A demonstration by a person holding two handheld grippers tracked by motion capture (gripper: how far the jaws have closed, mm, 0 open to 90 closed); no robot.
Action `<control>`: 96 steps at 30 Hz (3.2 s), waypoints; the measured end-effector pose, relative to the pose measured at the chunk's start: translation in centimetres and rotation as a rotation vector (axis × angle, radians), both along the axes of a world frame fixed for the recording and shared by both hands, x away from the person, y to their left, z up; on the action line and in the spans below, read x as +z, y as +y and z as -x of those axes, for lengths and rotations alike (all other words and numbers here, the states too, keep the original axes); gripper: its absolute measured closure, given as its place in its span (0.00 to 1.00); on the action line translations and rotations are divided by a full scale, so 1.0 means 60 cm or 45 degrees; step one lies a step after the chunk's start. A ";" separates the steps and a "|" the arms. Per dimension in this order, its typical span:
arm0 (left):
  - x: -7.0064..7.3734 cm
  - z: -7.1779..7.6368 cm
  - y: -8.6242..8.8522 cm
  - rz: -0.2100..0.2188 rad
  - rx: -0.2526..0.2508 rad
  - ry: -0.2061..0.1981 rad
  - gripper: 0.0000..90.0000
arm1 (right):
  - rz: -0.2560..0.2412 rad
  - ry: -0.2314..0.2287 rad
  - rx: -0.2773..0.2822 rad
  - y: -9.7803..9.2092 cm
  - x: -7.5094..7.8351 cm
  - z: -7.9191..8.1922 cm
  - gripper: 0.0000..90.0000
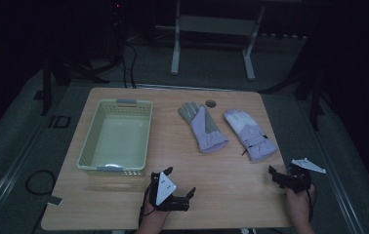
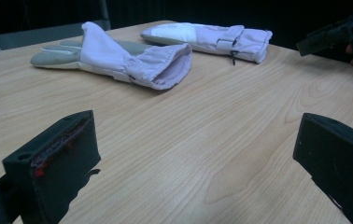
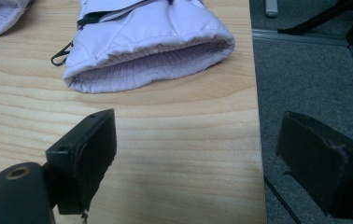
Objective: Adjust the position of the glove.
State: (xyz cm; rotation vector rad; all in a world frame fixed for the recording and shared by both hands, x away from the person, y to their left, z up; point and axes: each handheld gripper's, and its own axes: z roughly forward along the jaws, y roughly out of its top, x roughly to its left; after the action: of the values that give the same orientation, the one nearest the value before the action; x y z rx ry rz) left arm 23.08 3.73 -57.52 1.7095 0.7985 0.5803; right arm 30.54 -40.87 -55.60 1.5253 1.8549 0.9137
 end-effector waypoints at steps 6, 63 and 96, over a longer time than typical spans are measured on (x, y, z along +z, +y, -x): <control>0.000 0.000 0.000 0.002 0.001 0.000 0.00 | 0.015 0.060 -0.015 0.000 -0.002 -0.008 0.14; 0.000 0.005 -0.010 -0.029 0.001 -0.054 0.00 | -0.033 -0.040 0.432 0.203 0.248 -0.186 0.14; 0.000 -0.001 -0.001 0.017 -0.018 -0.007 0.00 | 0.039 0.232 0.544 0.389 0.087 -0.325 0.32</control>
State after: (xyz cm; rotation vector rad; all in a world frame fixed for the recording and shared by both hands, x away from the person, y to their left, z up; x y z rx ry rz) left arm 23.14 3.66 -57.53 1.6994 0.7839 0.5689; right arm 50.07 -17.52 -50.37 1.2477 2.3732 0.9478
